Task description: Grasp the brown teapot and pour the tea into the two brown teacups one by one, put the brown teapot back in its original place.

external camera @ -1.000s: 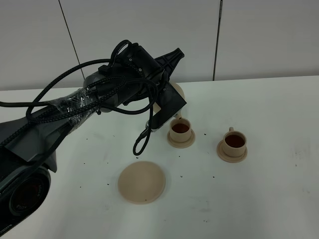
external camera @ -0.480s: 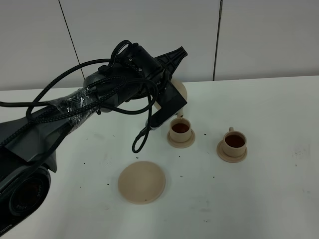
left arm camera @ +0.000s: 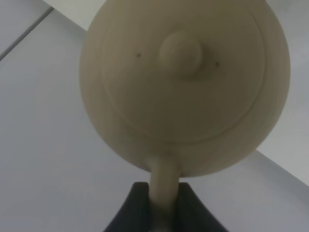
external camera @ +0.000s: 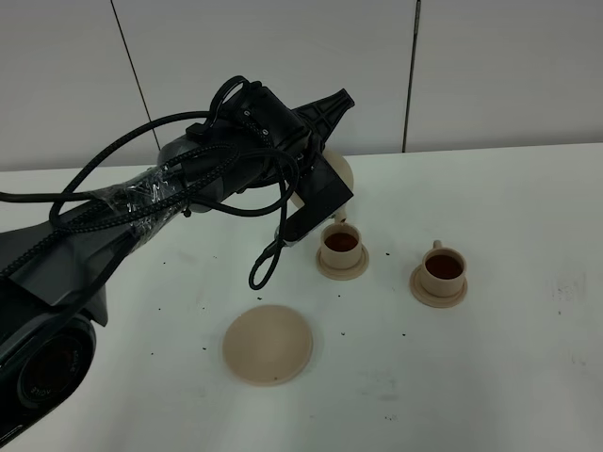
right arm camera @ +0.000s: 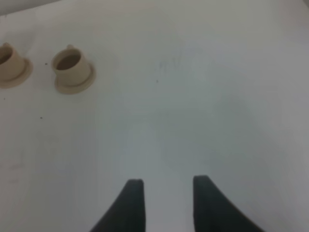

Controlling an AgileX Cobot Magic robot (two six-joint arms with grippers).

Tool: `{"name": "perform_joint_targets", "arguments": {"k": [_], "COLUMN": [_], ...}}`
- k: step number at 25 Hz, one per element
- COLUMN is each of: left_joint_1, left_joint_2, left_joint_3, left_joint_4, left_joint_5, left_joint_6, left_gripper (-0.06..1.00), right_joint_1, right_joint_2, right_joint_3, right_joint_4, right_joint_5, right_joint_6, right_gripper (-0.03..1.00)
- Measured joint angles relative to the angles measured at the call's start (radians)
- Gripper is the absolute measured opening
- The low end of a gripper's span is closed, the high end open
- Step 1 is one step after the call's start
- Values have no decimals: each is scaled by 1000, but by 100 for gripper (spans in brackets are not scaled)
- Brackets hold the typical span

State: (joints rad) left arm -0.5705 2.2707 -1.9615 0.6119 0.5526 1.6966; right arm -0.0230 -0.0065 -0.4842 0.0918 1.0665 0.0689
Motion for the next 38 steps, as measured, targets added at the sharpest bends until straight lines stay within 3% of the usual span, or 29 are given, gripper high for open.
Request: {"name": "perform_joint_targets", "arguments": {"k": [38], "left_joint_1": [0], "left_joint_2": [0], "left_joint_3": [0], "left_joint_4": [-2], "left_joint_5": [6], "left_joint_6": [1], "left_gripper": [17], "right_joint_1": [0], "right_joint_2": [0], "right_joint_3": [0], "right_joint_4": [0], "right_joint_5": [0], "right_joint_6": [0], "right_gripper": [24]}}
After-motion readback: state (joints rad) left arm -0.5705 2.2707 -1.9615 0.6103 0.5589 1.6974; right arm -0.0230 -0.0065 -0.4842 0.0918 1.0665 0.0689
